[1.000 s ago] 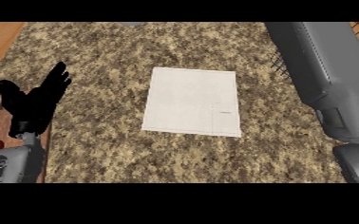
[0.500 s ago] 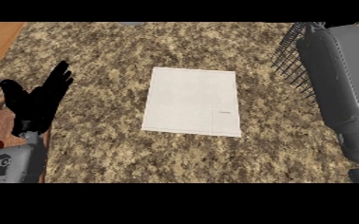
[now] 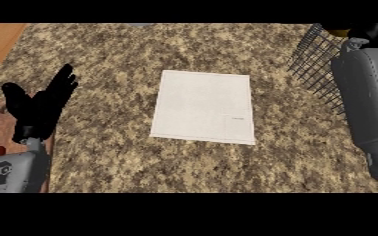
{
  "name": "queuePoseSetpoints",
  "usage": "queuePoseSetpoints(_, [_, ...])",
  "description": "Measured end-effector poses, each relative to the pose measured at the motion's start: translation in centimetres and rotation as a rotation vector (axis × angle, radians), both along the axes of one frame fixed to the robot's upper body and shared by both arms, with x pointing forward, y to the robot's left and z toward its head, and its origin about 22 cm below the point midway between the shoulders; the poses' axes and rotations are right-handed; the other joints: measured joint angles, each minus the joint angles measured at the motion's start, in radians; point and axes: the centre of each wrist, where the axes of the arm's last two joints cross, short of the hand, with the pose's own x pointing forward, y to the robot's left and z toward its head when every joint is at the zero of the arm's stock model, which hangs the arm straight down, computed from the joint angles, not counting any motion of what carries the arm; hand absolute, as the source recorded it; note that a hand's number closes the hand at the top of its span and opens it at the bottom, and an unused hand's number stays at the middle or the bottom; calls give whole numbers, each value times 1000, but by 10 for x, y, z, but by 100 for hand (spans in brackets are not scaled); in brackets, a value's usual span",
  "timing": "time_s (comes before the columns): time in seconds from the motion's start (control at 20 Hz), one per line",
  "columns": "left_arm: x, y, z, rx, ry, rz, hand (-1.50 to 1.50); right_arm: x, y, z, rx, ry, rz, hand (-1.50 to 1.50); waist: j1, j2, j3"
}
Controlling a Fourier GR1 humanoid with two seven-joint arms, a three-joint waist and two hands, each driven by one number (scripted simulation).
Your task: Pick the lemon from the placemat and place it in the basket
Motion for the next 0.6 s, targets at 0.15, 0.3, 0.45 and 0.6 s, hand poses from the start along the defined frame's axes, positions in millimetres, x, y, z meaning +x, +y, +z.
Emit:
queuePoseSetpoints(0.15, [1, 0, -1, 0, -7, 0, 0, 0, -9, -3, 13, -13, 6, -150, 2, 0, 0])
queuePoseSetpoints(0.3, [6, 0, -5, -3, -8, 2, 0, -1, -14, 2, 19, -51, 31, -150, 1, 1, 0])
queuePoseSetpoints(0.45, [4, -1, -5, -2, -4, 4, 0, -7, -22, 3, 23, -115, 31, -150, 0, -1, 0])
queuePoseSetpoints(0.6, [0, 0, -7, 1, 0, 12, 0, -16, -33, 13, 57, -219, -11, -150, -6, -4, 0])
